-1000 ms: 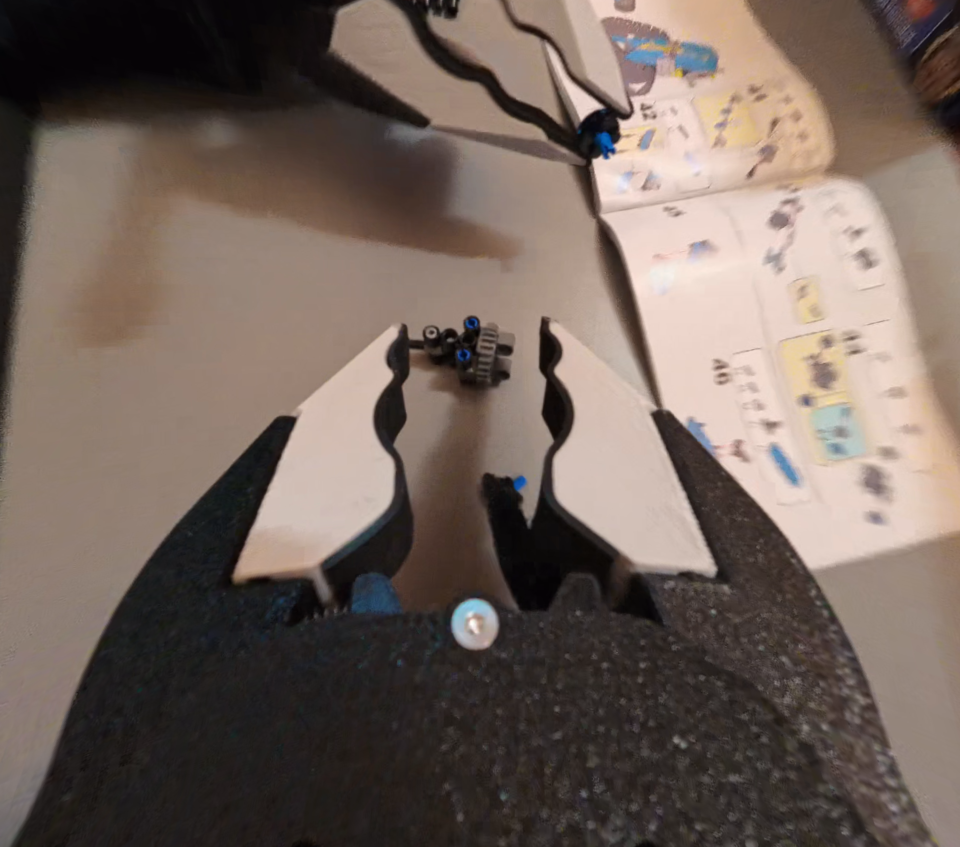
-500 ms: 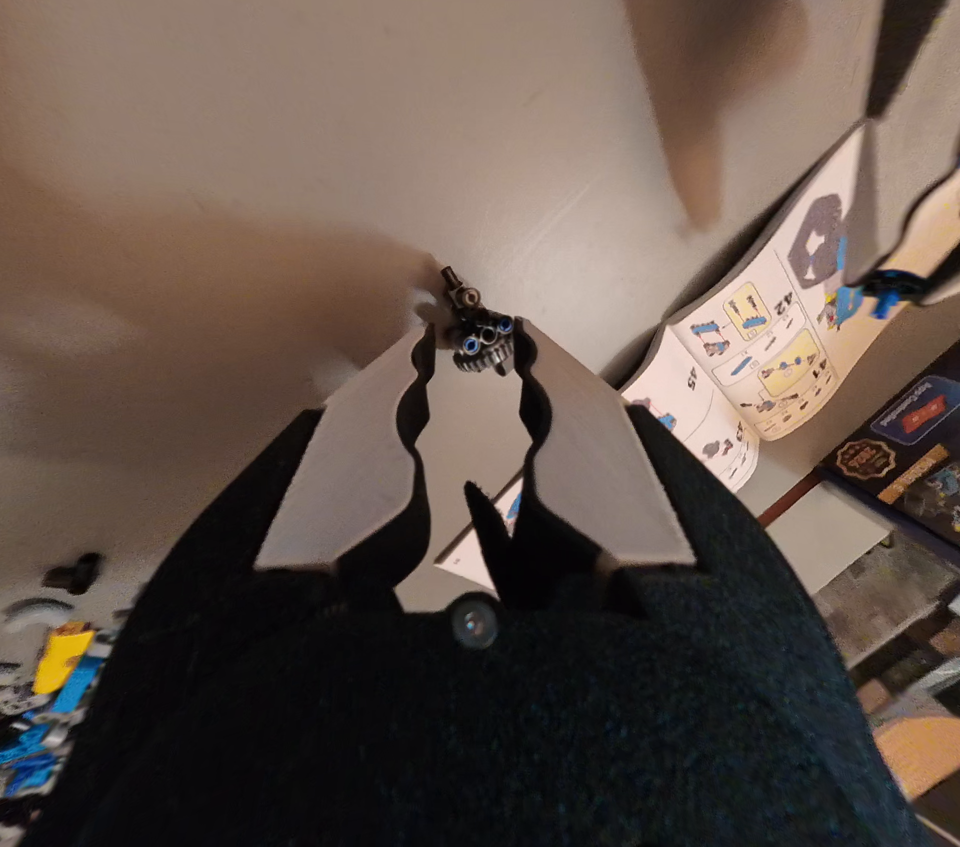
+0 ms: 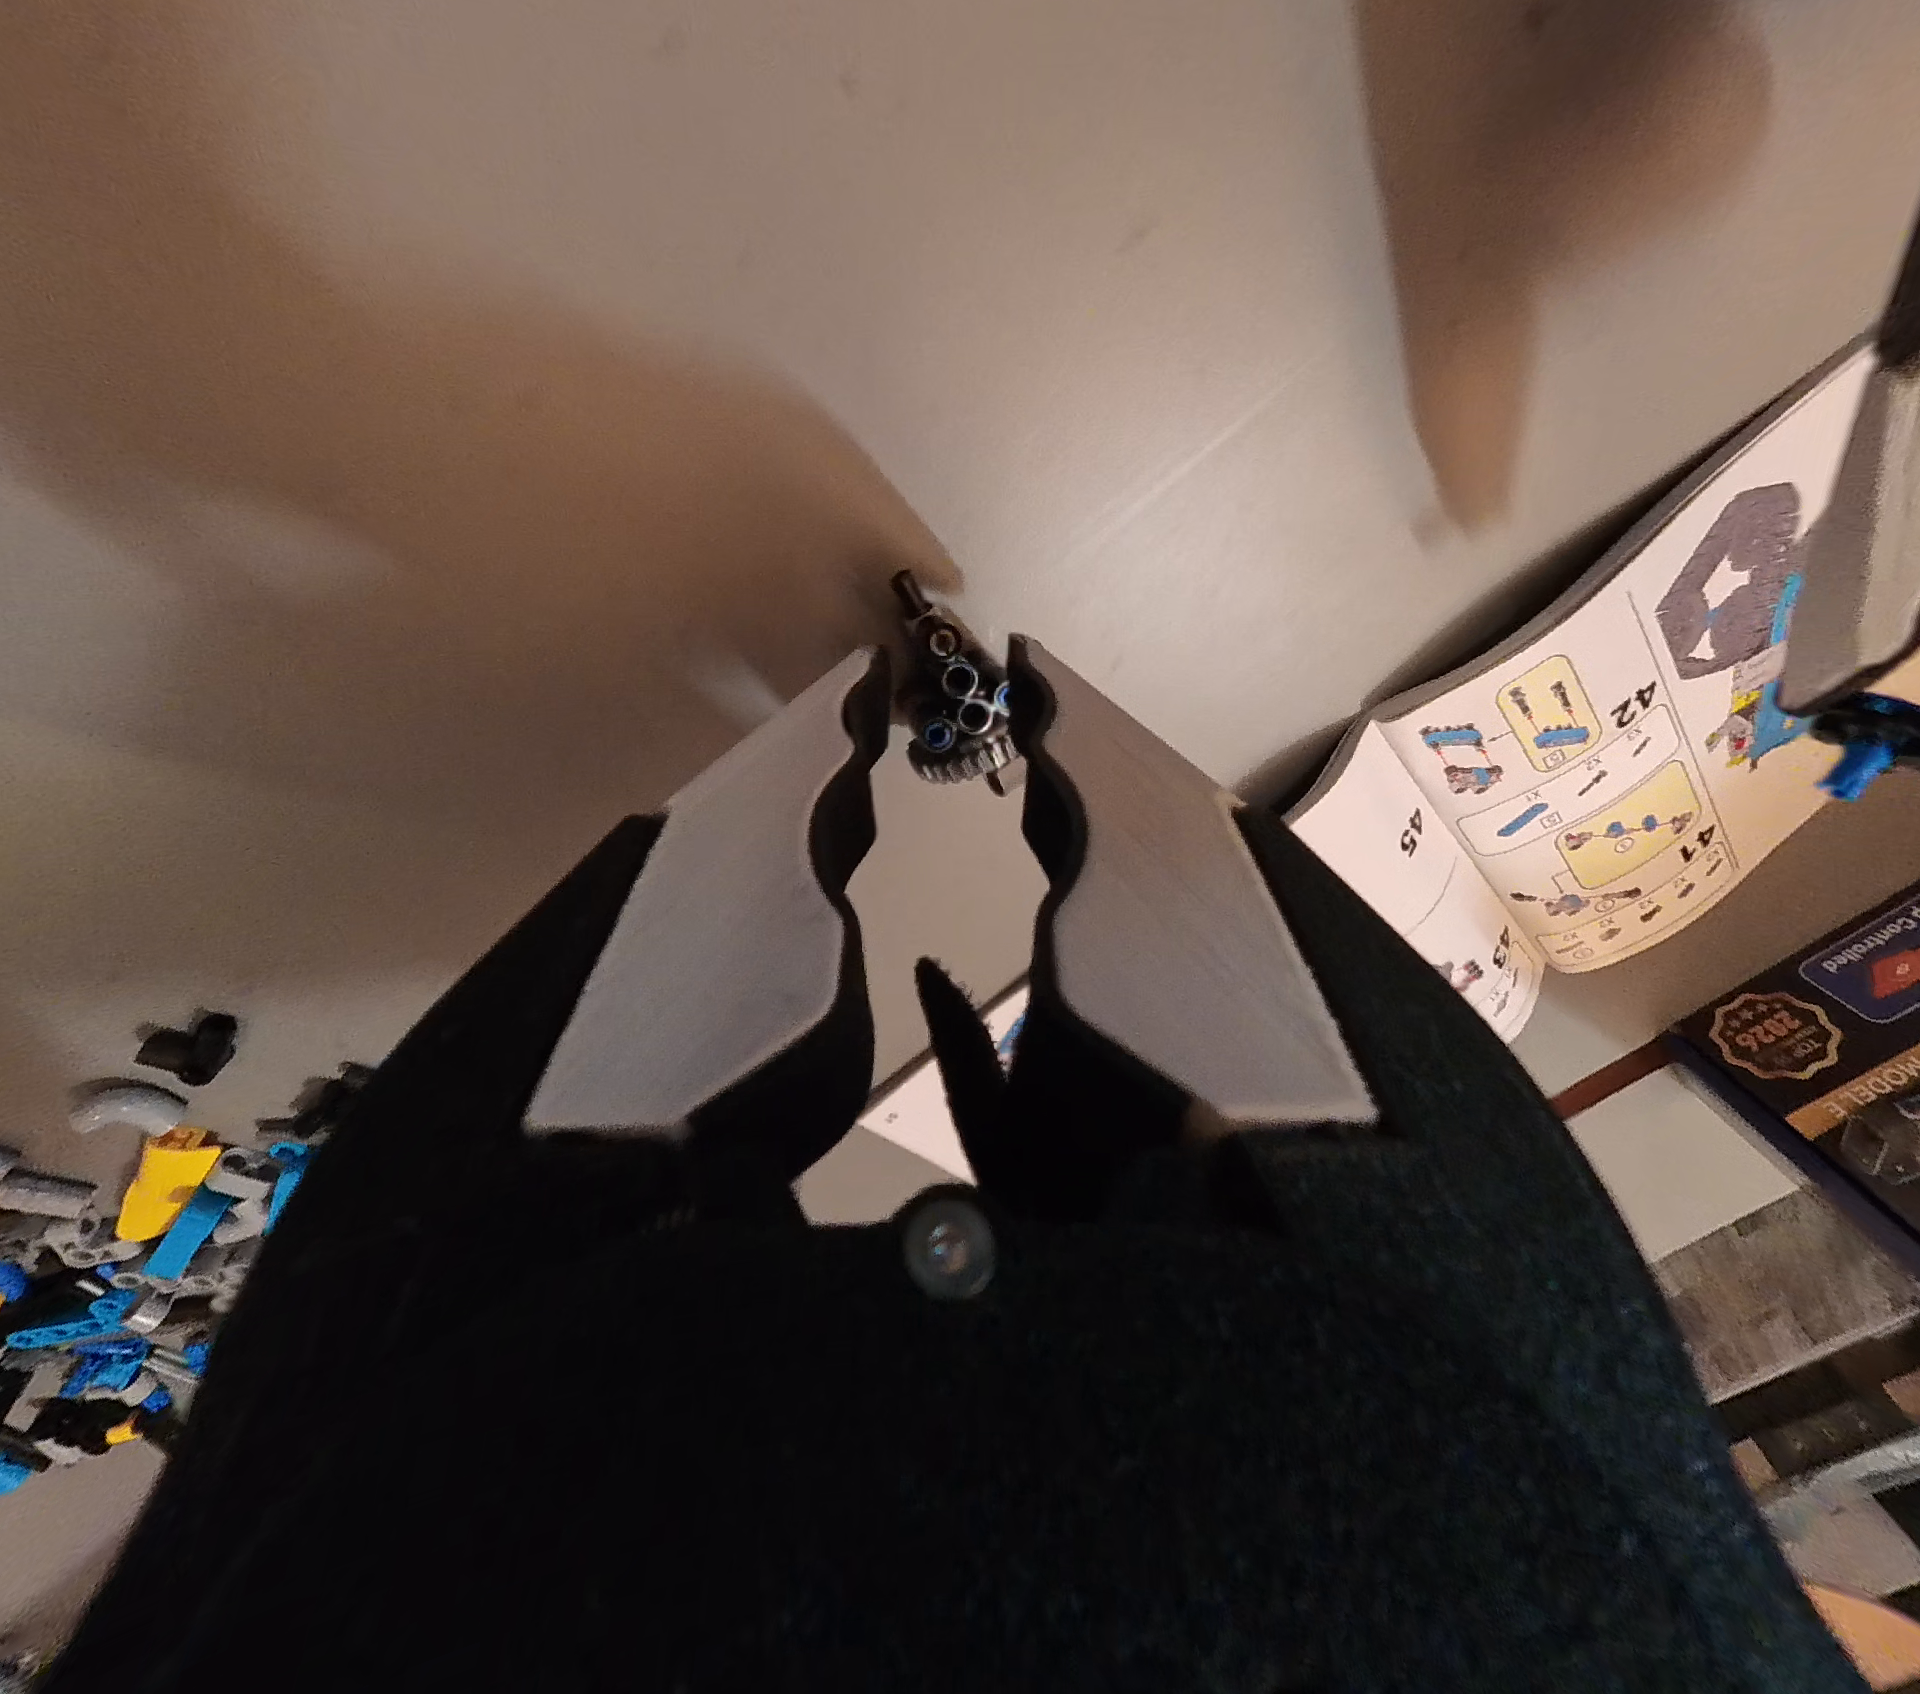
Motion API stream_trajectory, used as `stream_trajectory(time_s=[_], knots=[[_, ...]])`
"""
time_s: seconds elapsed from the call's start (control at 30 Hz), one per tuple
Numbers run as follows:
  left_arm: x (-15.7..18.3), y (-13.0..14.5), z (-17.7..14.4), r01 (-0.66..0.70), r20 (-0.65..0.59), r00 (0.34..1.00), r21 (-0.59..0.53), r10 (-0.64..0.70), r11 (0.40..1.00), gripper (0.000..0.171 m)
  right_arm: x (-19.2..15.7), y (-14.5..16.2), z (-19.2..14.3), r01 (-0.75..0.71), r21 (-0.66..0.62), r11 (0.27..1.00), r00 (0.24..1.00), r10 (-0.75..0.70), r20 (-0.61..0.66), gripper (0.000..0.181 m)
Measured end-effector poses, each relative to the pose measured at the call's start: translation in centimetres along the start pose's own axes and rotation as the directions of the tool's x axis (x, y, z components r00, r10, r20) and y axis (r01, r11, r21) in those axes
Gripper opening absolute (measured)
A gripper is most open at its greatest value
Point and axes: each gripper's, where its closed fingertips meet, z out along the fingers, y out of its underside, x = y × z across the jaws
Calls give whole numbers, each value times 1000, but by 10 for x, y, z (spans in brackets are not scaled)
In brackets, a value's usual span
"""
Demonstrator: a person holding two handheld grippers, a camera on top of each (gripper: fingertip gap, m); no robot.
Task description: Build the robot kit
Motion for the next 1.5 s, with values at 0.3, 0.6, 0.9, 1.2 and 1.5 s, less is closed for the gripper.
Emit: stream_trajectory(time_s=[0.3,0.6,0.9,1.2,1.5], knots=[[1,0,0,8,-9,1000,0,-8,1000,15,4,13,13,-12,-91,996,1000,11,-10,7],[-11,-82,-47,377,-255,915,266,-313,887,15,62,-38,-166,-455,845,280,706,692,151,6],[-39,-203,-134,240,-433,897,312,-88,919,15,14,-47,-263,-98,990,-98,672,728,138,7],[-46,-242,-164,2,-447,891,178,79,984,14,-7,-56,-281,-39,999,-16,659,751,38,6],[-34,-258,-165,-23,-512,858,37,39,999,15,-25,-52,-289,-28,1000,7,660,751,13,7]])
